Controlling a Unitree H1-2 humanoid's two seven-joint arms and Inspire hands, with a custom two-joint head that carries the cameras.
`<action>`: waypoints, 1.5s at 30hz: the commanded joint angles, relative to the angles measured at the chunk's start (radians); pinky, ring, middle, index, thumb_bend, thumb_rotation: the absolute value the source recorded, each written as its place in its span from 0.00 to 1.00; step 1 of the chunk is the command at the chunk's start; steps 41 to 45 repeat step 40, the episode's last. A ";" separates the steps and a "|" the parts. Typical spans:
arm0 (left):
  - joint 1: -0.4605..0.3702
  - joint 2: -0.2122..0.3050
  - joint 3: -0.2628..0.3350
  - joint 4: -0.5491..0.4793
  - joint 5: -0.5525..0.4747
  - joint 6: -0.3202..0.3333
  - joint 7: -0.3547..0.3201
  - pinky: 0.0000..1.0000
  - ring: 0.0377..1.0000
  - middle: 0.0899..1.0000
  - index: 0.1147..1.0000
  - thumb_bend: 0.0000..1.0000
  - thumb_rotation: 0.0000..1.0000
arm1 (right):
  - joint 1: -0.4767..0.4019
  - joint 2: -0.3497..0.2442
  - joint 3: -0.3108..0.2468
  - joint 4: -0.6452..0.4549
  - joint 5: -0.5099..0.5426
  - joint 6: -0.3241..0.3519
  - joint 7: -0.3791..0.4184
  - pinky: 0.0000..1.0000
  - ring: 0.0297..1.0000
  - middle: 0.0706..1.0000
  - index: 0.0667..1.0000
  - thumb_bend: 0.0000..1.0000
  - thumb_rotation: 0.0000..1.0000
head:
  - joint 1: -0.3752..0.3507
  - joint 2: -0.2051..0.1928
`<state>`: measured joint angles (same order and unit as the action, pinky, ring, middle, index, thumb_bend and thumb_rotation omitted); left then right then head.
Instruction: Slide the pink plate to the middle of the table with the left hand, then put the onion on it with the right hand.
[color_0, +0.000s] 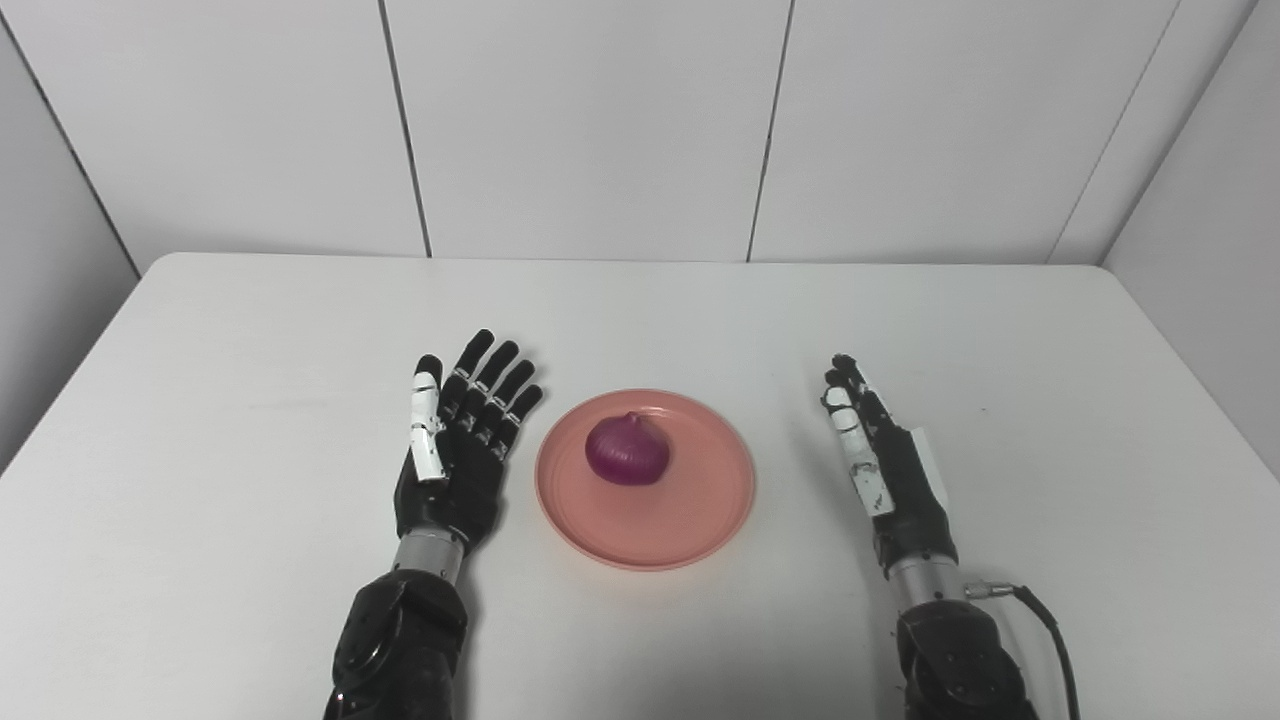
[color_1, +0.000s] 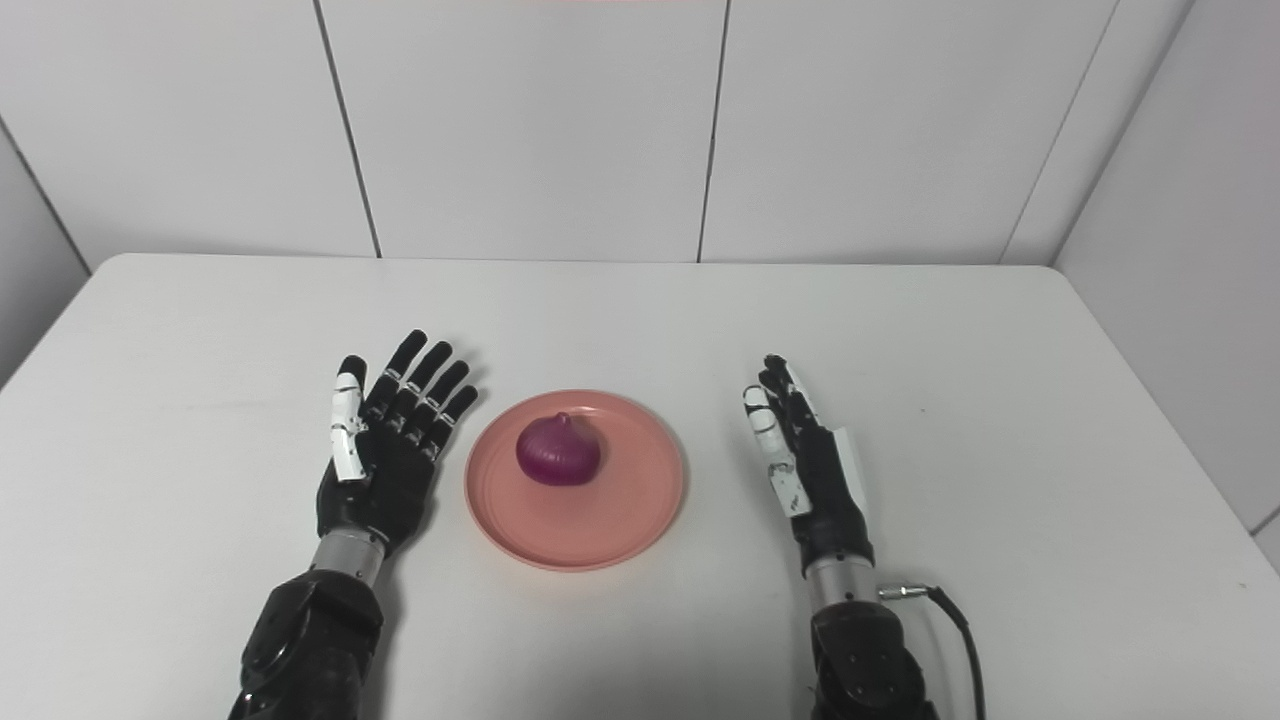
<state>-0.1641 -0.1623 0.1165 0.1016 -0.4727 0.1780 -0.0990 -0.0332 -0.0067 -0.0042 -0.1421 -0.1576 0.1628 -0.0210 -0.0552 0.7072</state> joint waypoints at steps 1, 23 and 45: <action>0.007 0.005 0.001 0.012 0.013 0.024 0.016 0.87 0.86 0.86 0.84 0.39 1.00 | -0.024 0.007 0.001 -0.016 0.010 -0.055 -0.011 0.96 0.91 0.93 0.94 0.32 1.00 | 0.002 -0.002; 0.011 0.024 0.005 -0.014 0.011 0.027 0.009 0.91 0.89 0.89 0.87 0.41 1.00 | 0.004 0.025 0.027 -0.014 0.093 -0.035 0.009 1.00 1.00 1.00 1.00 0.18 1.00 | 0.005 -0.006; 0.016 0.048 0.001 -0.031 0.007 0.038 0.008 0.92 0.90 0.91 0.89 0.41 1.00 | 0.011 0.037 0.036 -0.028 0.088 -0.028 -0.002 1.00 1.00 1.00 1.00 0.18 1.00 | -0.009 0.003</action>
